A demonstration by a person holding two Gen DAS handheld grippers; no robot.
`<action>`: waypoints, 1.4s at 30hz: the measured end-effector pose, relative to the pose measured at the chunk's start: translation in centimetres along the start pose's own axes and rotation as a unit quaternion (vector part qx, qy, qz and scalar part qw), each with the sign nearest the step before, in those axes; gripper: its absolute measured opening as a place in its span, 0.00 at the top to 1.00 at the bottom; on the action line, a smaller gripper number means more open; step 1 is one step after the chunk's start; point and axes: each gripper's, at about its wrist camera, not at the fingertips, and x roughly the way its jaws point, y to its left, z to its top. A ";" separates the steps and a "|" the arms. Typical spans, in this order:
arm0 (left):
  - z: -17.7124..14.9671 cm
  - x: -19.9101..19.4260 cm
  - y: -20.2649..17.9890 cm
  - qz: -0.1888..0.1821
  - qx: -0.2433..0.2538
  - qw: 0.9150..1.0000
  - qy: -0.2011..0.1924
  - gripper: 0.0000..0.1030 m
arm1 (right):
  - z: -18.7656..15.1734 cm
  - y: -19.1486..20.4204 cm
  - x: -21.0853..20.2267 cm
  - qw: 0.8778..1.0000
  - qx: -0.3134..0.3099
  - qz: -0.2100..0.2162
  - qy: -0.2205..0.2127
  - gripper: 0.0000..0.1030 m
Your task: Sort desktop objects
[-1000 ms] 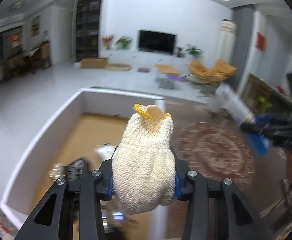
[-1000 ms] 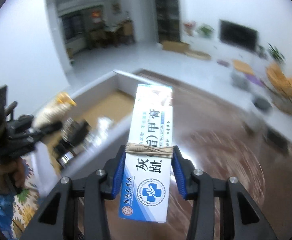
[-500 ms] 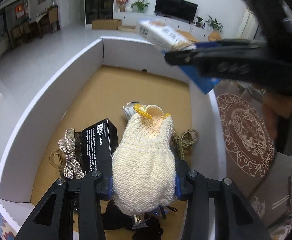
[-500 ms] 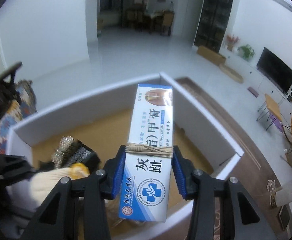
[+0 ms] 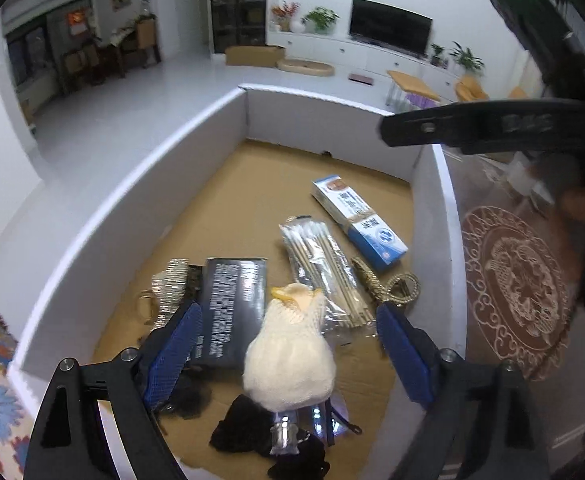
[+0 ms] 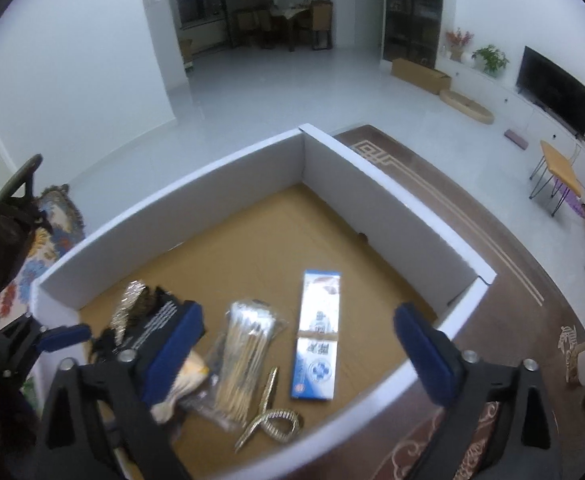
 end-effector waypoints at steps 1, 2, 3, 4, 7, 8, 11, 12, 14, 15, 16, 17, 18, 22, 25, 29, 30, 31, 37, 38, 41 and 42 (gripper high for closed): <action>0.0 -0.3 -0.2 0.004 -0.001 1.000 -0.003 0.12 | -0.1 0.2 -0.4 1.000 0.004 0.004 0.013 0.00; -0.2 -0.7 -0.3 0.006 -0.005 1.000 -0.004 0.08 | -0.4 0.4 -0.7 1.000 0.008 0.009 0.027 0.00; -0.6 -0.9 -0.3 0.004 -0.014 1.000 -0.001 0.05 | -1.0 0.5 -0.8 0.999 0.011 0.012 0.044 0.00; -0.9 -1.2 -0.4 0.001 -0.026 1.000 0.006 0.01 | -1.9 0.6 -1.0 0.999 0.010 0.003 0.053 0.00; -1.9 -2.0 -0.4 -0.004 -0.061 0.998 0.012 0.01 | -4.2 0.2 -1.5 0.998 0.014 -0.024 0.063 0.00; -2.1 -2.4 -0.4 -0.002 -0.068 0.998 0.009 0.01 | -4.7 -0.2 -1.7 0.997 0.021 -0.024 0.067 0.00; -2.4 -3.9 -0.6 0.011 -0.077 0.997 -0.006 0.01 | -5.9 -0.7 -2.2 0.996 0.033 -0.022 0.078 0.00; -2.3 -4.4 -0.6 0.018 -0.077 0.997 -0.011 0.01 | -5.9 -0.6 -2.6 0.996 0.030 -0.023 0.079 0.00; -2.3 -5.5 -0.6 0.042 -0.077 0.996 -0.028 0.01 | -6.3 -0.1 -3.0 0.996 0.015 -0.026 0.081 0.00; -2.2 -6.1 -0.5 0.055 -0.079 0.995 -0.038 0.01 | -6.2 0.3 -3.0 0.996 0.007 -0.030 0.080 0.00; -2.1 -6.8 -0.4 0.066 -0.082 0.993 -0.046 0.01 | -6.2 0.9 -3.2 0.996 -0.002 -0.033 0.078 0.00; -2.0 -7.3 -0.3 0.074 -0.086 0.992 -0.052 0.01 | -6.0 1.4 -3.3 0.996 -0.009 -0.034 0.078 0.00; -1.9 -8.0 -0.1 0.082 -0.092 0.991 -0.058 0.01 | -5.9 1.6 -3.3 0.996 -0.012 -0.035 0.078 0.00; -1.6 -9.5 0.4 0.096 -0.111 0.987 -0.066 0.01 | -5.3 2.3 -3.4 0.996 -0.018 -0.031 0.076 0.00; -1.3 -10.1 0.5 0.108 -0.114 0.985 -0.069 0.01 | -5.3 2.7 -3.1 0.996 -0.021 -0.029 0.078 0.00; -0.9 -9.9 0.2 0.122 -0.111 0.985 -0.053 0.01 | -5.7 3.0 -2.6 0.996 -0.025 -0.027 0.087 0.00; -0.8 -9.7 0.2 0.122 -0.110 0.985 -0.047 0.01 | -5.8 3.0 -2.4 0.995 -0.025 -0.027 0.089 0.00; -0.8 -9.6 0.1 0.121 -0.111 0.986 -0.042 0.01 | -5.9 3.0 -2.3 0.995 -0.026 -0.026 0.090 0.00; -0.9 -8.8 0.2 0.108 -0.114 0.987 -0.032 0.01 | -5.9 2.9 -1.8 0.995 -0.025 -0.023 0.091 0.00; -0.9 -8.5 0.3 0.101 -0.118 0.987 -0.027 0.01 | -5.9 2.9 -1.8 0.995 -0.025 -0.023 0.091 0.00; -0.8 -7.8 1.1 0.070 -0.148 0.986 -0.008 0.00 | -5.8 2.7 -1.5 0.995 -0.024 -0.023 0.092 0.00; -0.8 -7.8 1.5 0.059 -0.166 0.984 -0.008 0.00 | -5.8 2.7 -1.4 0.995 -0.024 -0.023 0.092 0.00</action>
